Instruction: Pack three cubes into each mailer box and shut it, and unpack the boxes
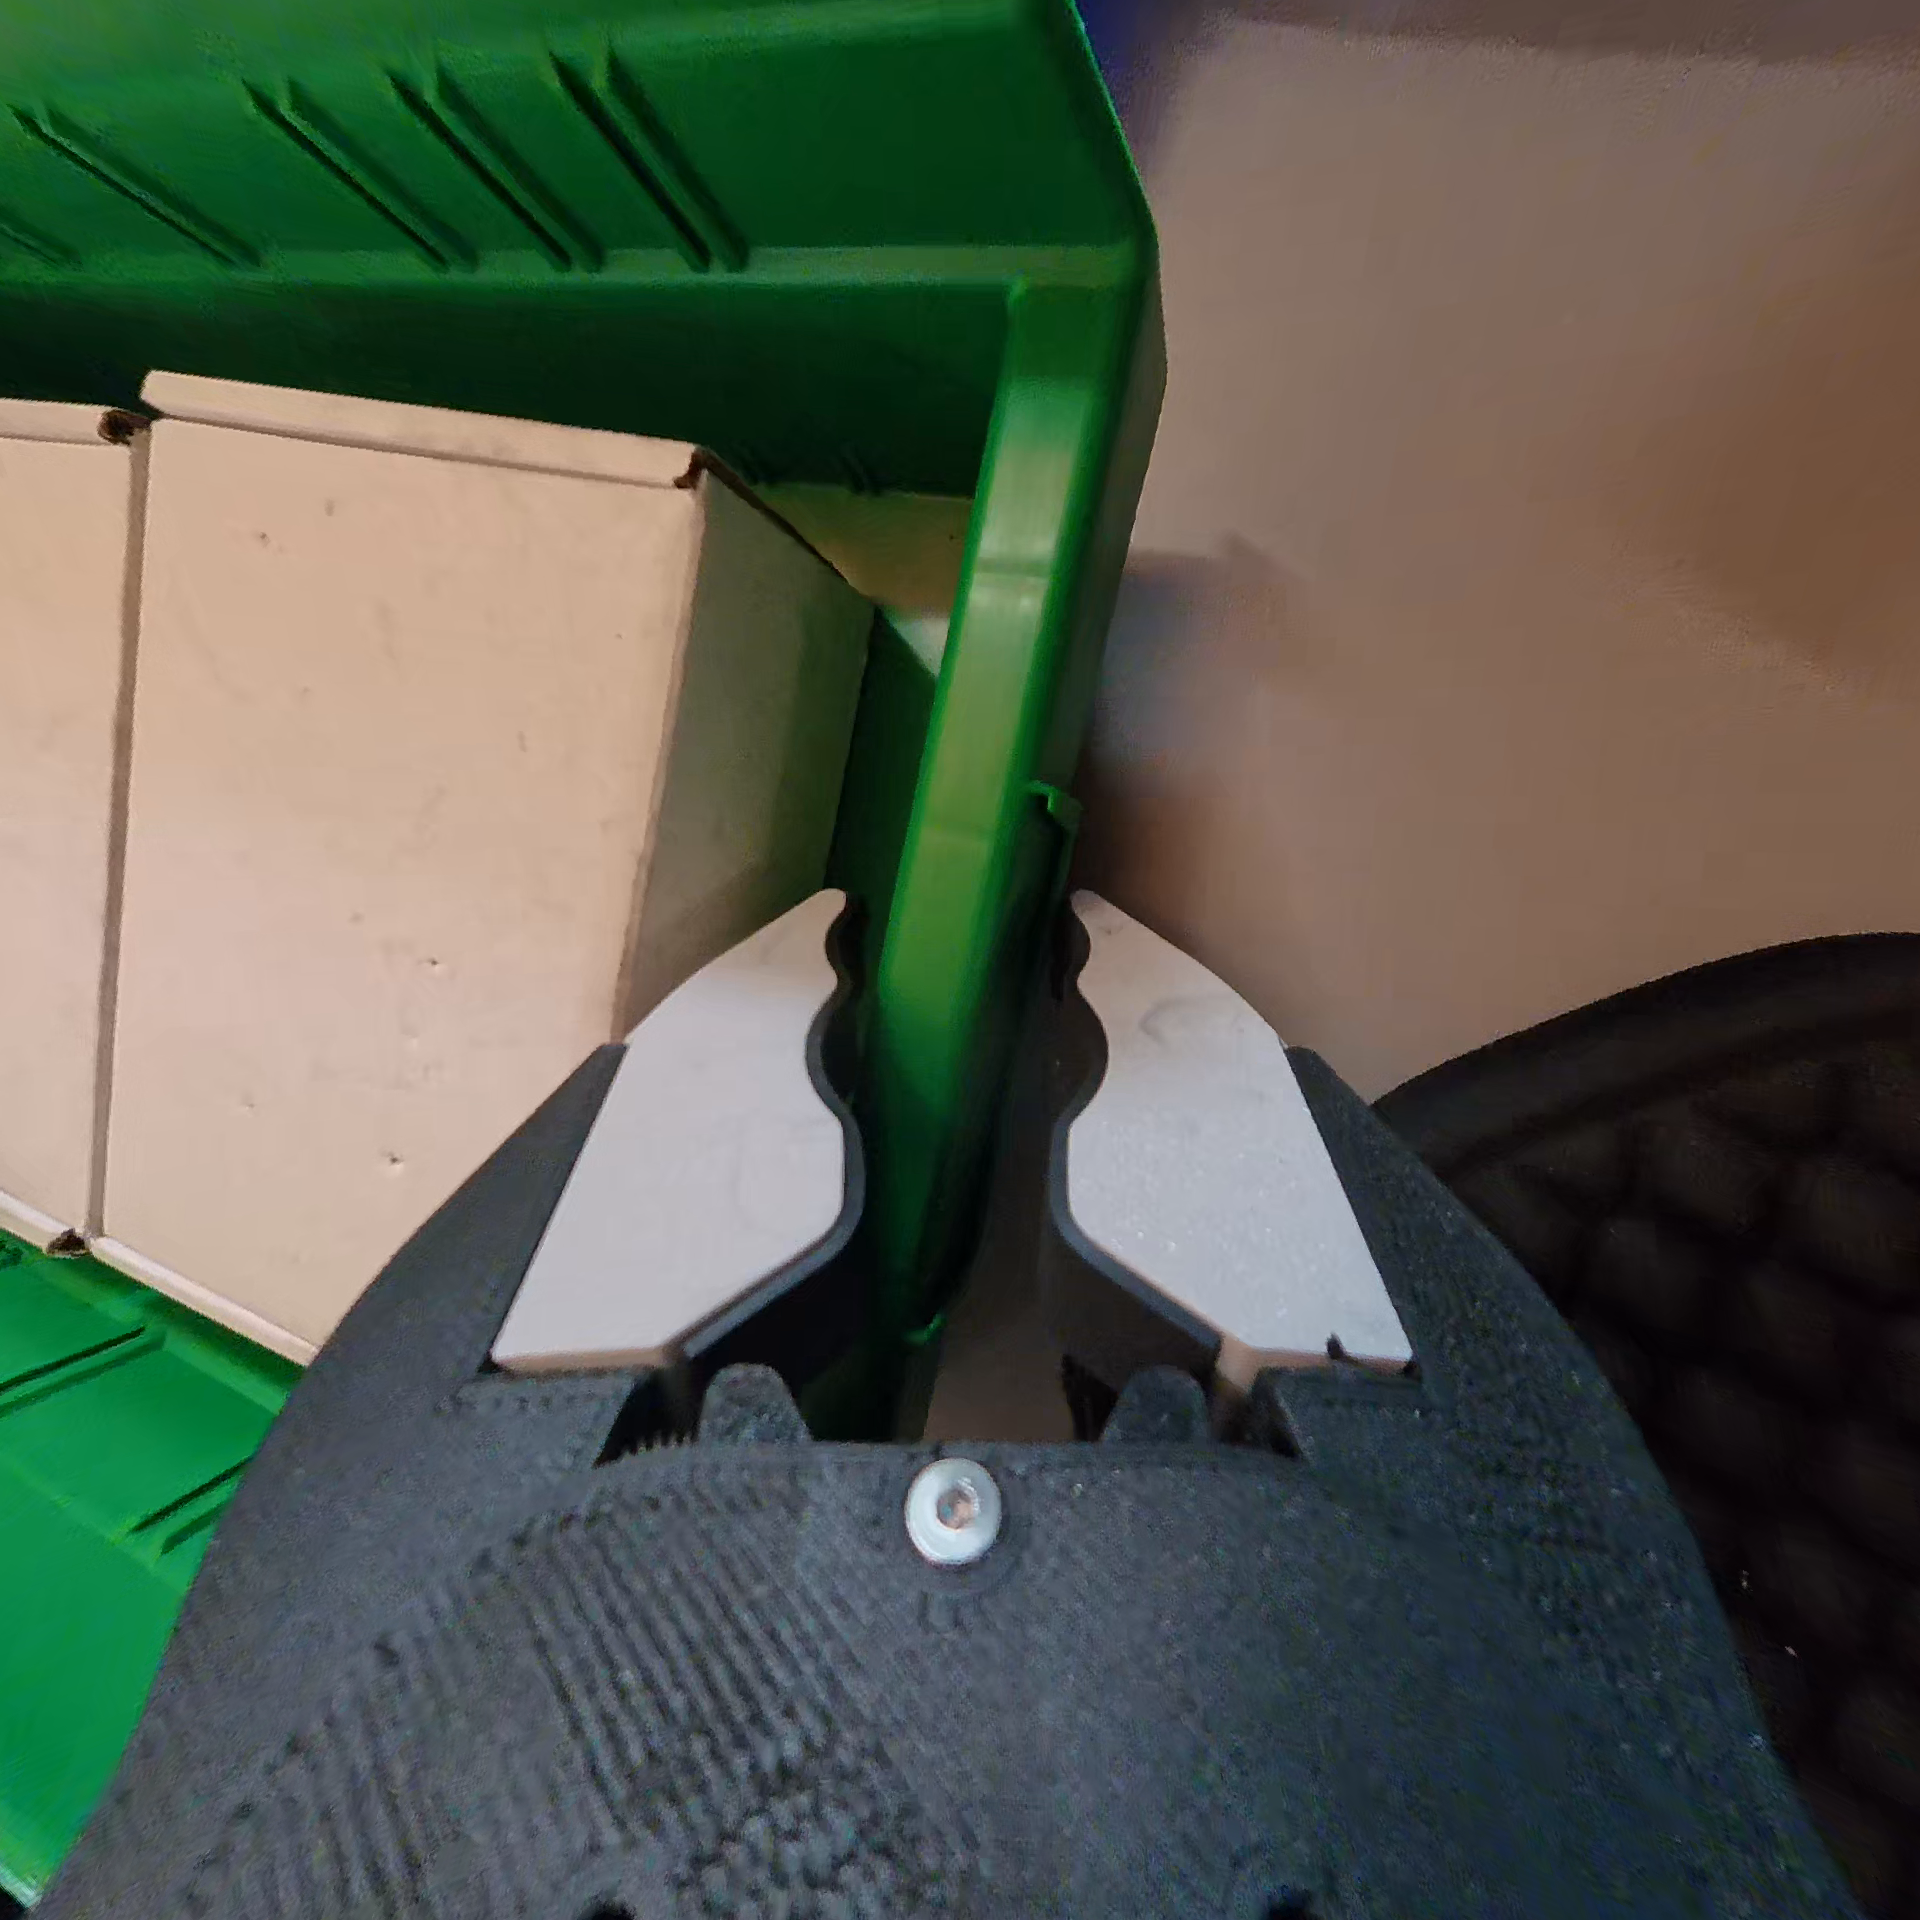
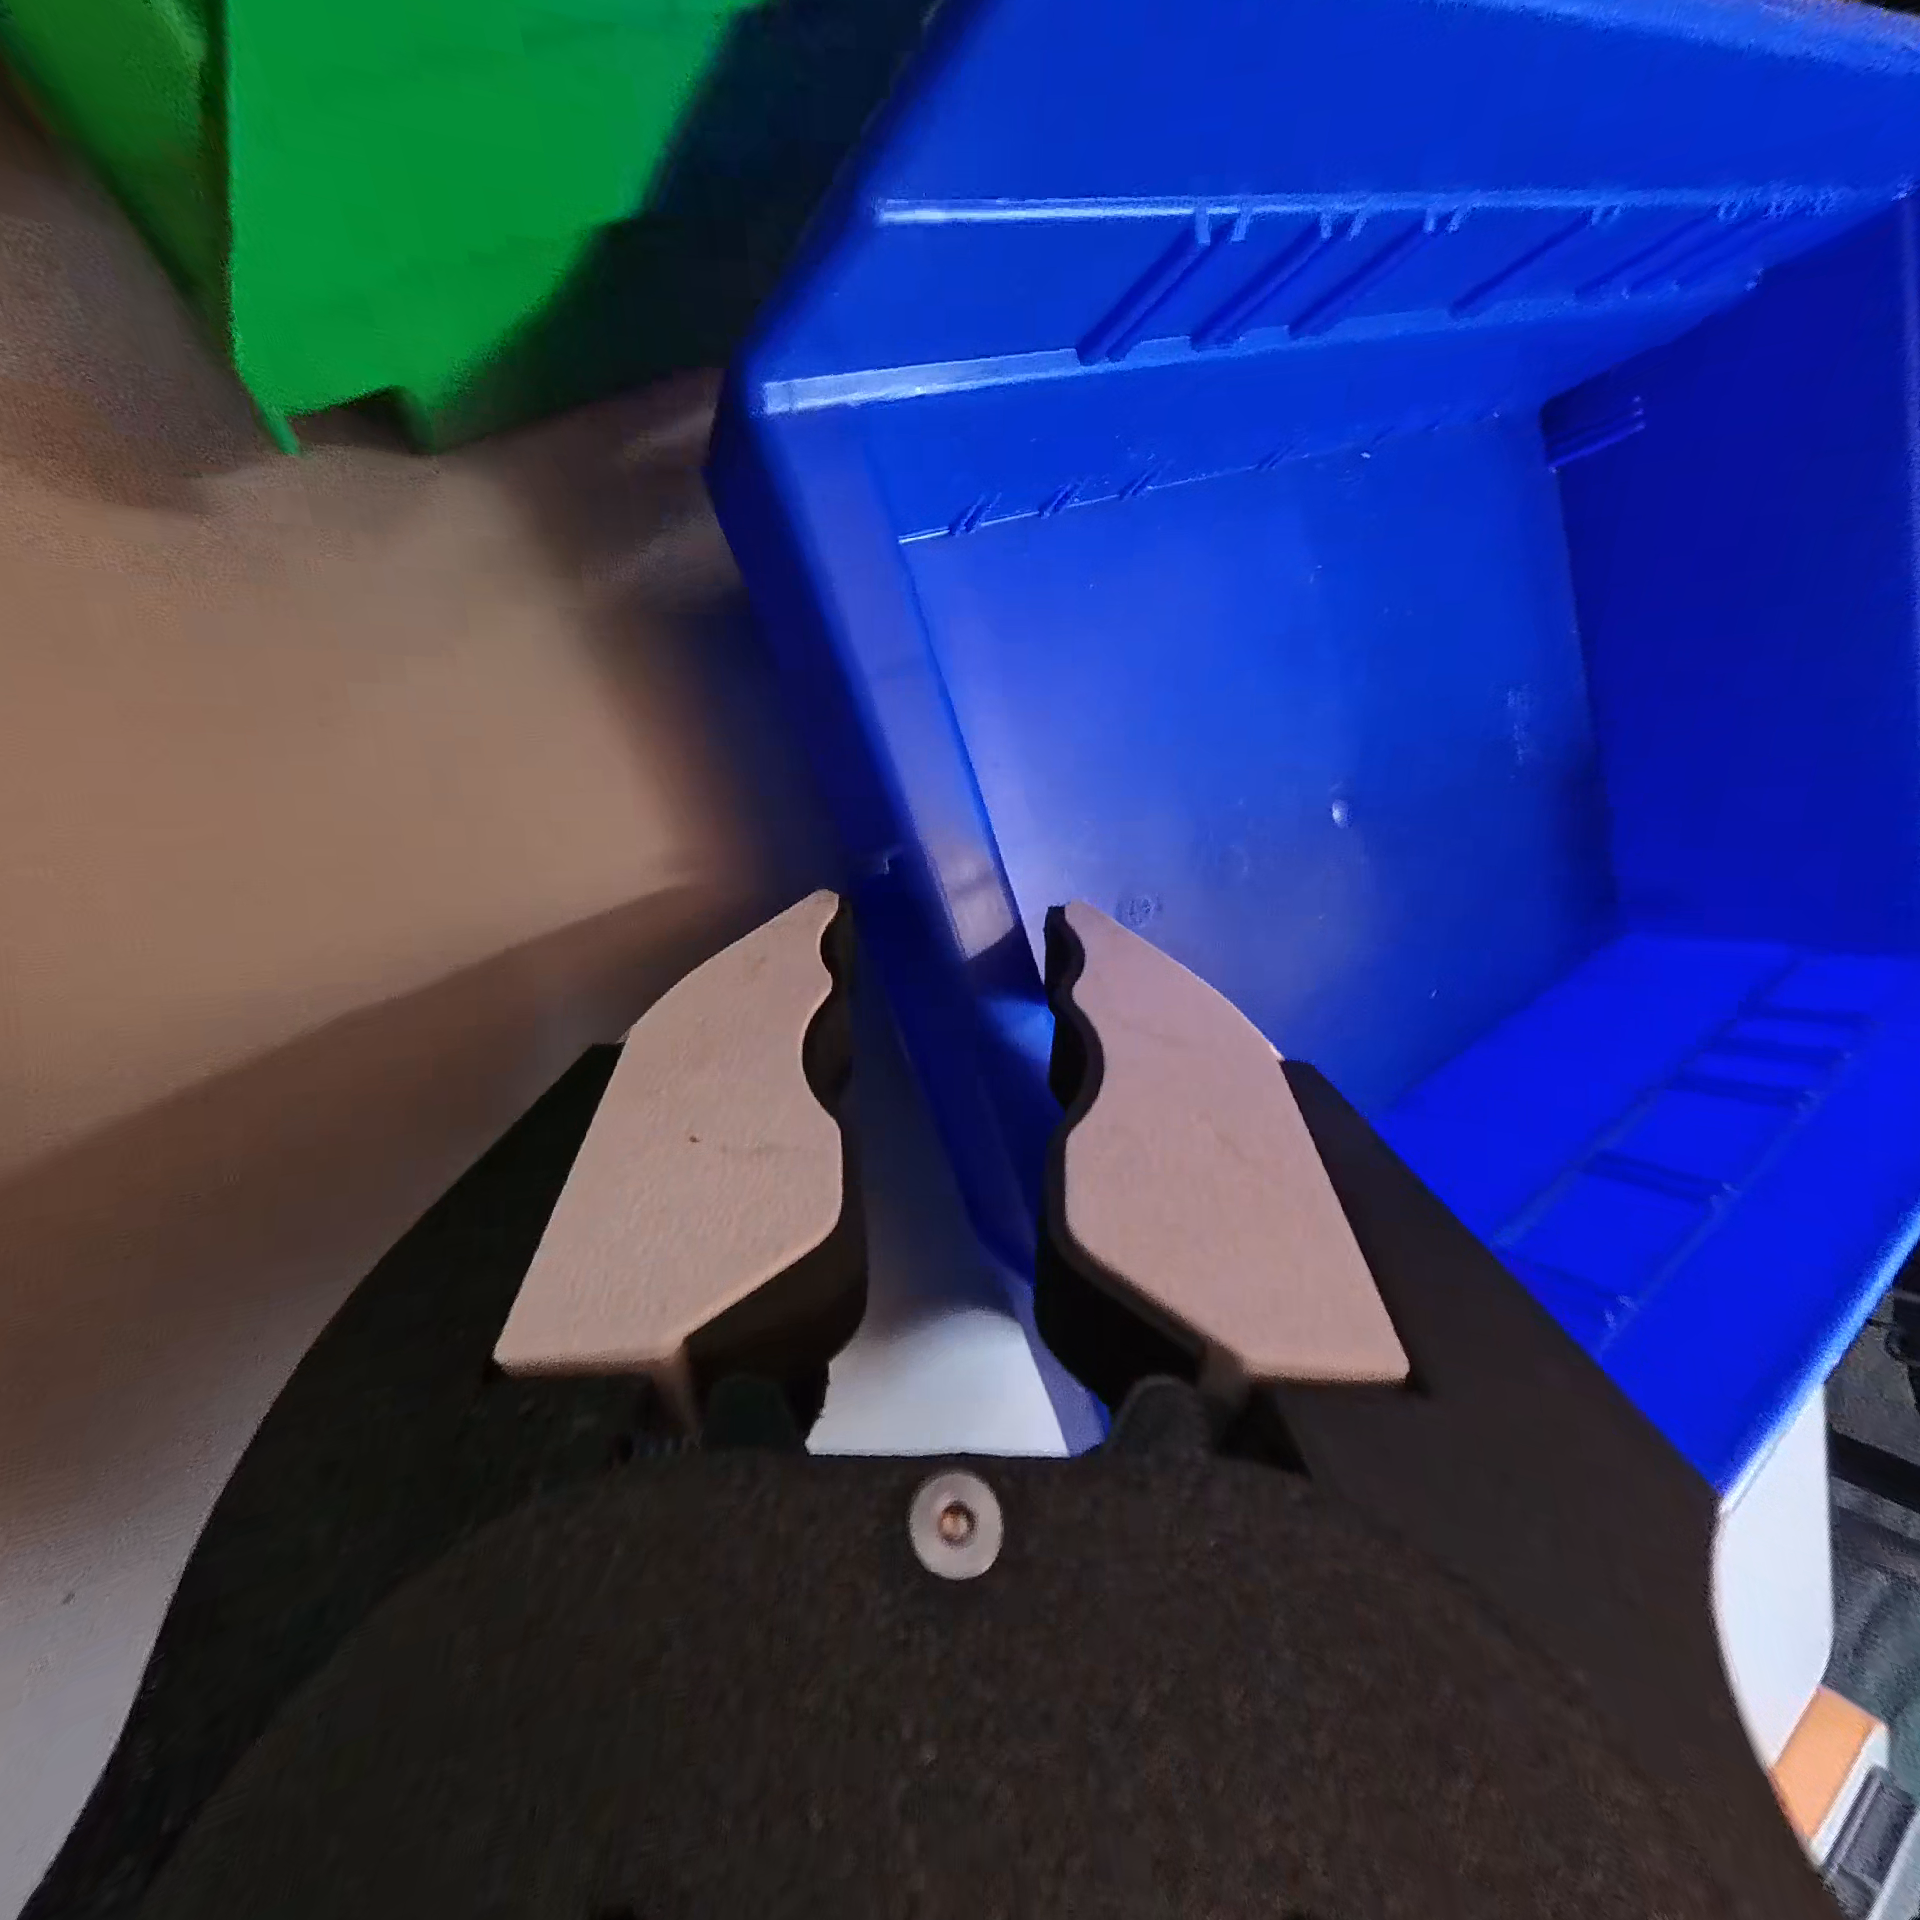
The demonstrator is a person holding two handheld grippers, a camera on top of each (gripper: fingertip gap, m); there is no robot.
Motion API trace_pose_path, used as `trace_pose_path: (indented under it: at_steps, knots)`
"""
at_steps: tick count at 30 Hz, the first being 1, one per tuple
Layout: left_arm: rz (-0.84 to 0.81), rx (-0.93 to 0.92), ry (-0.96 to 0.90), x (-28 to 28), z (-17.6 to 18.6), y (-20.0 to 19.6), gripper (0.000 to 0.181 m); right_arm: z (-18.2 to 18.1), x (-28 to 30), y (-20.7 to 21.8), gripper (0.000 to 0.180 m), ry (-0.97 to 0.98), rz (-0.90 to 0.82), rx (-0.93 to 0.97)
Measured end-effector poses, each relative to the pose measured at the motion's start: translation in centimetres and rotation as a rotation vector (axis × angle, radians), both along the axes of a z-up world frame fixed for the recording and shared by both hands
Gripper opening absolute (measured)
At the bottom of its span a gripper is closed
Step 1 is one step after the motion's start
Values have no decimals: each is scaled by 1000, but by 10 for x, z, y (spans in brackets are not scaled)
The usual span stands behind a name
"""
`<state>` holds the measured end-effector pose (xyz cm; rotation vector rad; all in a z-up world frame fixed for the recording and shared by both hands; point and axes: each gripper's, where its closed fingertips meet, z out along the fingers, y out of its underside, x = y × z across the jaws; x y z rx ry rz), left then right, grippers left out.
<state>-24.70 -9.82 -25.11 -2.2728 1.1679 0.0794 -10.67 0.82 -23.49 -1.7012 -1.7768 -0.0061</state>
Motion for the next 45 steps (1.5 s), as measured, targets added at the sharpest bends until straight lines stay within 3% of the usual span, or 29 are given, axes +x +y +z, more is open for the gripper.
trace_pose_path:
  at_steps: [11,22,31,37,41,45]
  knots:
    - [8,32,17,1,1,3,34,1,134,-30,37,37,-142,24]
    - [32,49,26,3,1,22,34,1,246,23,33,-7,-277,49]
    - [39,50,23,-8,1,48,34,0,273,79,33,-37,-261,54]
    - [49,99,32,-20,2,68,35,2,276,84,36,1,-326,73]
    - [56,161,-17,-17,12,71,42,23,256,67,44,247,-411,93]
    - [69,211,-254,-8,65,65,43,50,232,39,45,503,-434,130]
